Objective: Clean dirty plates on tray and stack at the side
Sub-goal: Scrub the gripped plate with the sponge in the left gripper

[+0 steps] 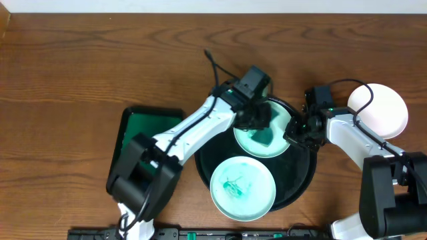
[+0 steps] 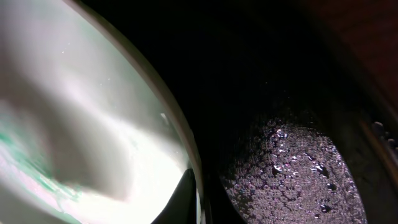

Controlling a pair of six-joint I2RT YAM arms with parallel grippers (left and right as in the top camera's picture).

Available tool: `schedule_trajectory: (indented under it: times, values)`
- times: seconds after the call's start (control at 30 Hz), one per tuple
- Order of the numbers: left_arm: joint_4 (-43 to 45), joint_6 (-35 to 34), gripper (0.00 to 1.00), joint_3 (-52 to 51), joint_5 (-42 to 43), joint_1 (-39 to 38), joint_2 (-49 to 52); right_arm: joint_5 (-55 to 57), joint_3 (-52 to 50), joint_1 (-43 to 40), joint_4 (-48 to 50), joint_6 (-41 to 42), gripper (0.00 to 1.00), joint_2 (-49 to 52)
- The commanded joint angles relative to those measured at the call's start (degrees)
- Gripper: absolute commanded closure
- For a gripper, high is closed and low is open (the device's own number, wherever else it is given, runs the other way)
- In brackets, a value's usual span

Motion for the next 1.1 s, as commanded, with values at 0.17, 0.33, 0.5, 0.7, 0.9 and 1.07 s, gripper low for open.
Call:
schedule_trajectory:
  times: [0.17, 0.33, 0.5, 0.7, 0.9, 1.07]
  values:
    - [5.4, -1.9, 0.93, 3.1, 0.7, -1.4, 7.2, -0.6, -1.9, 2.2, 0.0, -0.7, 0.99, 4.0]
    - [7.0, -2.2, 0.93, 3.1, -2.4, -1.4, 8.9, -0.6, -1.9, 2.2, -0.4, -0.6, 0.99, 4.0]
    - [1.9, 1.6, 0.93, 3.1, -17.0, -1.4, 9.4, -0.6, -1.9, 2.2, -1.1, -0.6, 0.99, 4.0]
    - [-6.5, 9.3, 0.93, 3.1, -35.3, -0.6, 9.4, -0.6, -1.9, 2.2, -1.6, -0.6, 0.99, 4.0]
    - [-10.4, 9.6, 0.93, 3.1, -38.9, 1.2, 9.4, -0.6, -1.9, 2.1, -1.8, -0.2, 0.99, 4.0]
    - [-12.9, 10.0, 0.93, 3.1, -38.7, 1.6, 9.4, -0.5, -1.9, 2.1, -1.8, -0.2, 0.99, 4.0]
